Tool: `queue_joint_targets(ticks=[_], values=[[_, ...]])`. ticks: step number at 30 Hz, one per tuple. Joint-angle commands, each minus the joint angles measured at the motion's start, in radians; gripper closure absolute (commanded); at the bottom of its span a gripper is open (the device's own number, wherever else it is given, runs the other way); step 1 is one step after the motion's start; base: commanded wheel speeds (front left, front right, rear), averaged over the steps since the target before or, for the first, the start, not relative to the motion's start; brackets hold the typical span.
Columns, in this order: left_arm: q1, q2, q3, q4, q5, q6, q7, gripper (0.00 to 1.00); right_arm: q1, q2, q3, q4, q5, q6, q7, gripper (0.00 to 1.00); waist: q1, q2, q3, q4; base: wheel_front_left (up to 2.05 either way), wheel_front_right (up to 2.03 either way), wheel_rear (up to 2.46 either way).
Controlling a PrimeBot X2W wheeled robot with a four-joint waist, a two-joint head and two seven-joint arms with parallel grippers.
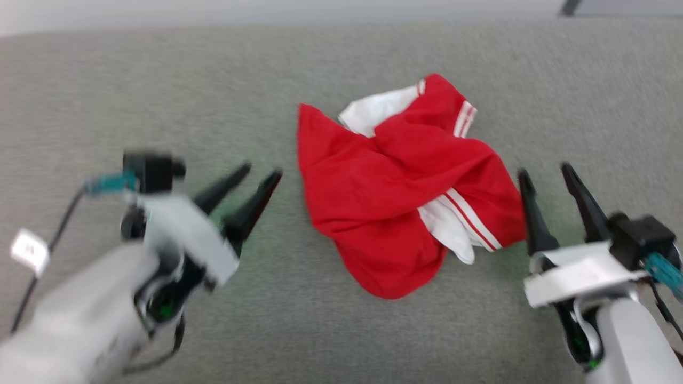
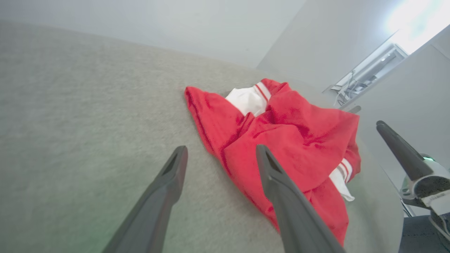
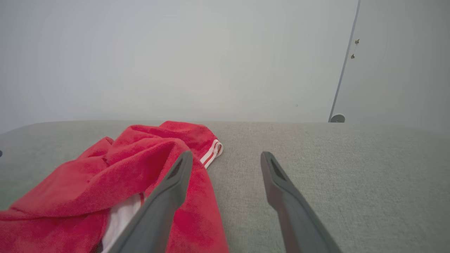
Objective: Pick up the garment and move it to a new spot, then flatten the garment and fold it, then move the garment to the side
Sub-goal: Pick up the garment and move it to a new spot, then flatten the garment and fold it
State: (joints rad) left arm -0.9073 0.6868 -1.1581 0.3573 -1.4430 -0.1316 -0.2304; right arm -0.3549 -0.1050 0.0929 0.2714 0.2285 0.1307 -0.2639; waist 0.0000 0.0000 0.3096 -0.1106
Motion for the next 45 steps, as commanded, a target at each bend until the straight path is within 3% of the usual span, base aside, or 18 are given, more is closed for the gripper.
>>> queue_joint_targets(ticks=[1,4,8,16,22,27,34,45], values=[[0.049,0.006,0.007,0.008,0.003,0.003,-0.016,0.0,0.034,-0.018,-0.015,0.012,-0.004,0.0,0.0,0.0,0.0,0.0,-0.085,0.086,0.0,0.0,0.0],[0.157,0.01,0.047,0.034,0.001,0.003,-0.033,0.0,0.072,-0.036,-0.039,0.024,-0.008,0.0,0.0,0.0,0.0,0.0,-0.109,0.108,0.0,0.0,0.0],[0.316,-0.002,0.22,0.075,0.065,0.003,-0.033,0.0,0.137,-0.061,-0.073,0.028,0.001,0.0,-0.001,0.0,0.0,0.0,-0.142,0.131,0.0,0.0,0.0],[0.593,-0.08,0.587,0.09,0.367,0.027,-0.033,0.0,0.218,-0.092,-0.109,0.006,0.019,0.0,-0.001,0.0,0.0,0.0,-0.193,0.153,0.0,0.0,0.0],[0.722,-0.163,0.822,-0.005,0.63,0.058,-0.033,0.0,0.226,-0.081,-0.098,-0.024,0.04,0.0,-0.001,0.0,0.0,0.0,-0.226,0.153,0.0,0.0,0.0],[0.784,-0.228,0.965,-0.106,0.799,0.044,-0.033,0.0,0.22,-0.072,-0.081,-0.062,0.049,0.0,0.0,0.0,0.0,0.0,-0.238,0.151,0.0,0.0,0.0],[0.854,-0.294,1.056,-0.159,0.916,0.021,-0.034,0.0,0.235,-0.065,-0.079,-0.094,0.047,0.0,0.007,0.0,0.0,0.0,-0.24,0.149,0.0,0.0,0.0],[0.874,-0.342,1.101,-0.156,0.97,0.005,-0.034,0.0,0.236,-0.062,-0.086,-0.094,0.045,0.0,0.016,0.0,0.0,0.0,-0.23,0.142,0.0,0.0,0.0]])
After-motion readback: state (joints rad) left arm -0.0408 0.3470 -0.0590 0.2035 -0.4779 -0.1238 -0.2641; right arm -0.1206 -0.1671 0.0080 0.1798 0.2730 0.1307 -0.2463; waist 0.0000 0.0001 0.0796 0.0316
